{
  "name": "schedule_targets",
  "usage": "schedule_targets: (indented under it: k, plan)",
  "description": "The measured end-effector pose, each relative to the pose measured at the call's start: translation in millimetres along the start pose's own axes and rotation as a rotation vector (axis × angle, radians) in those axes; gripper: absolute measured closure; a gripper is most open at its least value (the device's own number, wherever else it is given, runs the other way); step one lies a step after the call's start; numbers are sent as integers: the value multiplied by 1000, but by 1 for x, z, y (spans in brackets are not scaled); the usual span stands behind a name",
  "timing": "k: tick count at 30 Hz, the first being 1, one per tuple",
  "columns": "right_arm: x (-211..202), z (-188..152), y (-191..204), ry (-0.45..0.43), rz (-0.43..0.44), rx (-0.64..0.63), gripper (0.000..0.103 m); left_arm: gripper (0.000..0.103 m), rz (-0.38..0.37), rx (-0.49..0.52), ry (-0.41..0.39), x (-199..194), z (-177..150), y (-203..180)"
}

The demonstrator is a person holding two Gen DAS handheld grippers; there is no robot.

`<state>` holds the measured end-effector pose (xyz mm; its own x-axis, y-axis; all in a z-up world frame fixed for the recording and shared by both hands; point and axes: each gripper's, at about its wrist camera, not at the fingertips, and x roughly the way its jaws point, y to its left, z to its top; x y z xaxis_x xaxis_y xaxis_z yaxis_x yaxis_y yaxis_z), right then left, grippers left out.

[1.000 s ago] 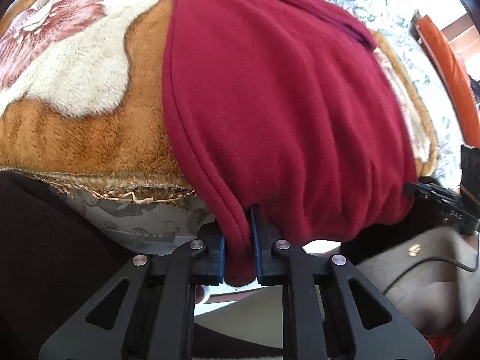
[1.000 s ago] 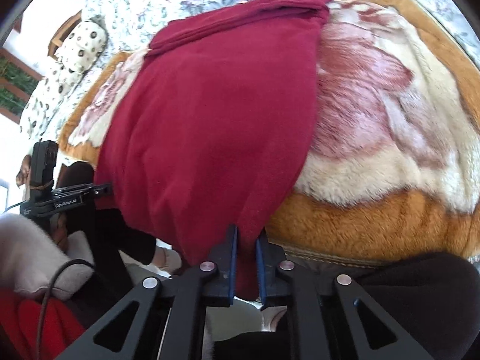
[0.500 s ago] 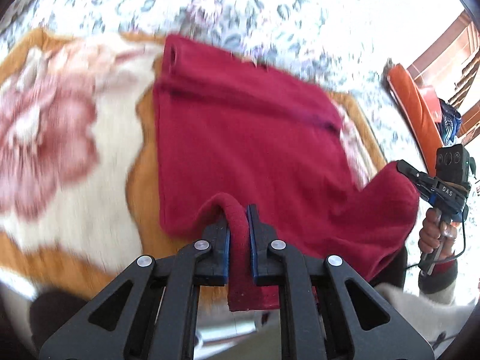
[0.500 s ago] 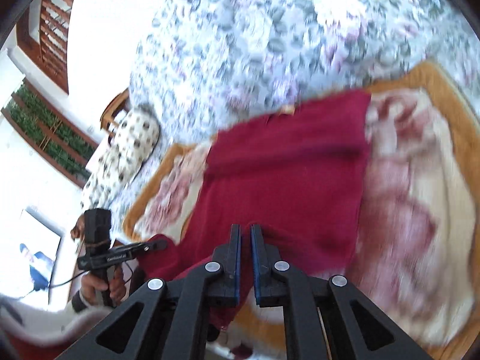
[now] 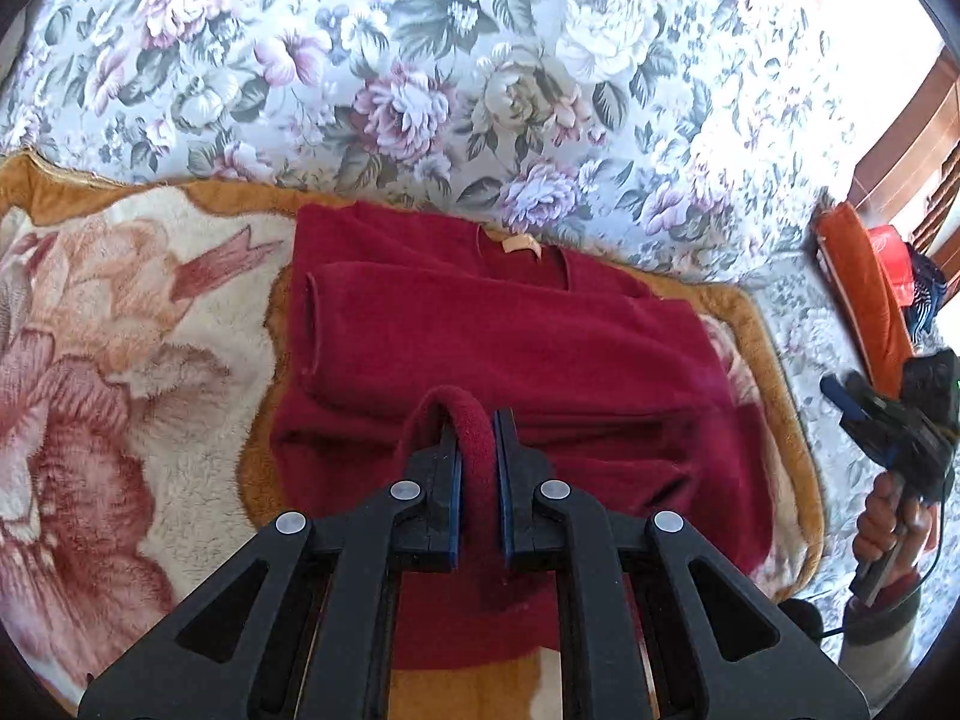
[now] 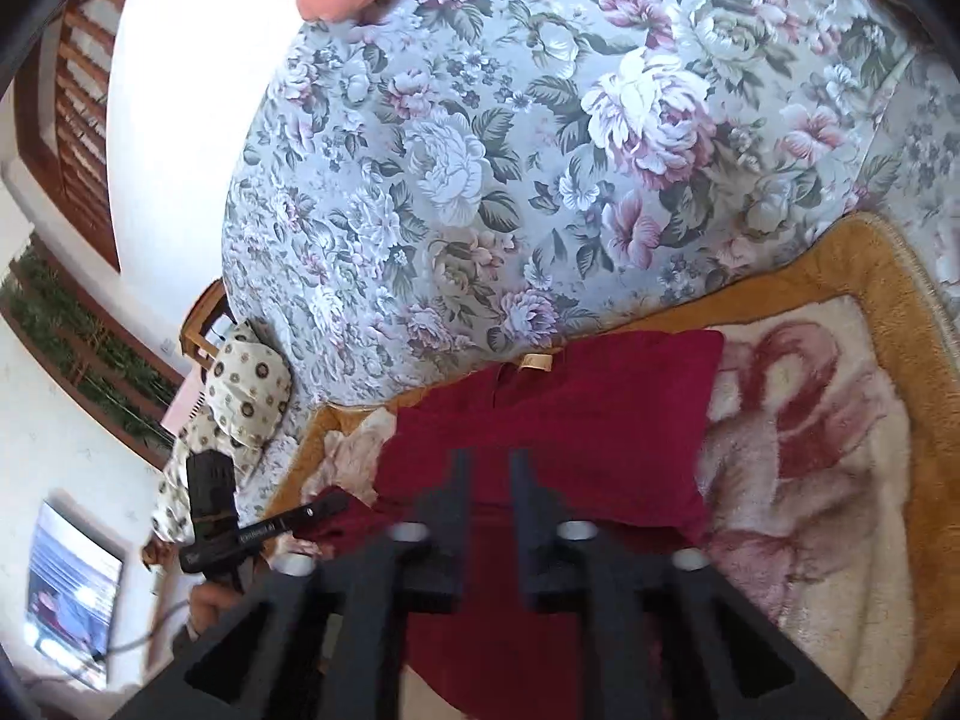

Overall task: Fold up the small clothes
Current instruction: 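Grasp the hem with both tools and fold it up toward the collar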

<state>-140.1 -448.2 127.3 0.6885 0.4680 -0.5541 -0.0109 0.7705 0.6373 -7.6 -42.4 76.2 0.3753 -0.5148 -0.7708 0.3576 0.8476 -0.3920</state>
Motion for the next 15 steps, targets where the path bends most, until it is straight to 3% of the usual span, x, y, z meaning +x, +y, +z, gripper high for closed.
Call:
schedule_targets:
  k: [2, 7, 11, 13, 14, 15]
  plan:
    - [-1, -13, -11, 10, -33, 1, 44, 95, 11, -10, 16, 7, -2, 3]
    - [31, -38, -46, 145, -143, 83, 44, 95, 23, -44, 38, 15, -9, 9]
    - [63, -47, -34, 199, -180, -27, 44, 95, 39, -35, 43, 13, -11, 8]
    - [76, -47, -25, 192, -178, -86, 60, 95, 40, -35, 40, 11, -11, 7]
    - [83, -48, -21, 196, -206, -110, 86, 95, 40, -37, 36, 9, -10, 7]
    - [88, -47, -18, 204, -245, -134, 96, 95, 39, -40, 32, 7, -9, 7]
